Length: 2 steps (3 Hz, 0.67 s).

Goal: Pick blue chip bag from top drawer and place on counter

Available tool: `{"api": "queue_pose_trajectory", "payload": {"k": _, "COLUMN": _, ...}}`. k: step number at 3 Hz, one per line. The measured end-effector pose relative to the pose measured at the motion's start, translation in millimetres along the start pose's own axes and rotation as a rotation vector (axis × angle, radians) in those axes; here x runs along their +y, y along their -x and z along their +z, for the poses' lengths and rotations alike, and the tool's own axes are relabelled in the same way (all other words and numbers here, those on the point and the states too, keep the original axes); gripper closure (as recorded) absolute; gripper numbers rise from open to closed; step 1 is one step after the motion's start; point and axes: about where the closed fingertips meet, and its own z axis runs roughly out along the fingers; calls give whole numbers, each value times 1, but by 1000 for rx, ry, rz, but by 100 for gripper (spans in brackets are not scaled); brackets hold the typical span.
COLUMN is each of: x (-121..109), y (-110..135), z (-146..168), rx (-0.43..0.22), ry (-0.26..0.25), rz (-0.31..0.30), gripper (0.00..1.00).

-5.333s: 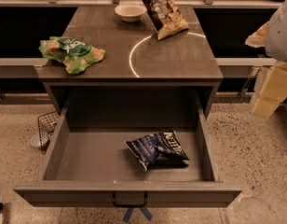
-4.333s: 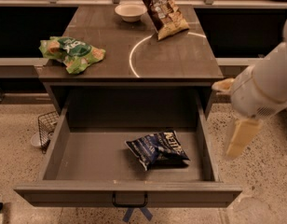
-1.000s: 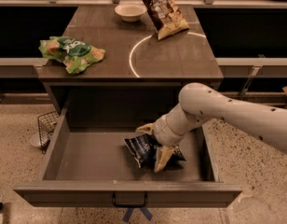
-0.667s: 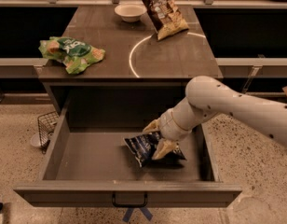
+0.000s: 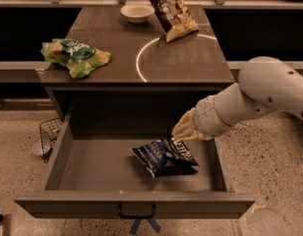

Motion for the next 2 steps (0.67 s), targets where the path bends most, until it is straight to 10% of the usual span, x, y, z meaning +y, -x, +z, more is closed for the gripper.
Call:
{"api": "queue_pose_trajectory", "payload": {"k": 1, "x": 0, "y": 9, "z": -32, "rx": -14, "ry": -26, "rz": 15, "gripper": 87}}
{"api": "queue_pose_trajectory", "payload": {"k": 2, "x": 9, "y": 10, "z": -25, "rx": -3, "ry": -14, "rz": 47, "gripper": 63}}
